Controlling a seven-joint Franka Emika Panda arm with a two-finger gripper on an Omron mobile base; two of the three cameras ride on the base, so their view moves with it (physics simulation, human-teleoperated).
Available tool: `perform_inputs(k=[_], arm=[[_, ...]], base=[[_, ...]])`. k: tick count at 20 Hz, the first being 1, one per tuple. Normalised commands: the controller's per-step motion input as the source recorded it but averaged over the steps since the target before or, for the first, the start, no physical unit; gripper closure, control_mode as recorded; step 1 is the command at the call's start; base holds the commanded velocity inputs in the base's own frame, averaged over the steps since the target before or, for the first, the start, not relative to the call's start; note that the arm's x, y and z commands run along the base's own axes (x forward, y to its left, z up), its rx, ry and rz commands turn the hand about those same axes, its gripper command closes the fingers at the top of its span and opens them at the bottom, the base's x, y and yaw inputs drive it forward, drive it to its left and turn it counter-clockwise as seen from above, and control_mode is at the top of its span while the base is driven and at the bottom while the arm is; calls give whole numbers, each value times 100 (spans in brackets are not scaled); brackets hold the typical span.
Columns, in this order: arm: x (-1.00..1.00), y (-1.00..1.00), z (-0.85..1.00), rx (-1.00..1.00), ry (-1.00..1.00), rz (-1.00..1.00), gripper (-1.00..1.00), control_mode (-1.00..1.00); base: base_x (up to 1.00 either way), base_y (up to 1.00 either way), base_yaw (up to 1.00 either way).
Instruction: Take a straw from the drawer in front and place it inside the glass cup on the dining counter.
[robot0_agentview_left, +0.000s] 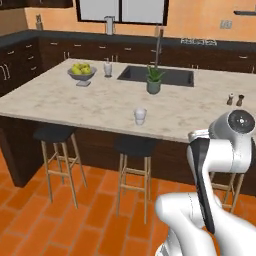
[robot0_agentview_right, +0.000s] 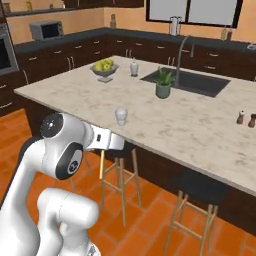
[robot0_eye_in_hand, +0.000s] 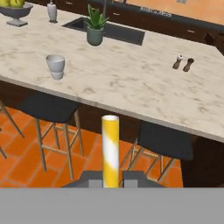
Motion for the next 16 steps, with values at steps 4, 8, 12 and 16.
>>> perform_inputs(k=[4,8,12,16], arm=[[0,0,0,0,0,0,100,100],[0,0,0,0,0,0,100,100],[0,0,0,0,0,0,100,100],[0,0,0,0,0,0,100,100]], base=[[67,83,-48],[79,64,-44],[97,27,-34],[100,9,-21]])
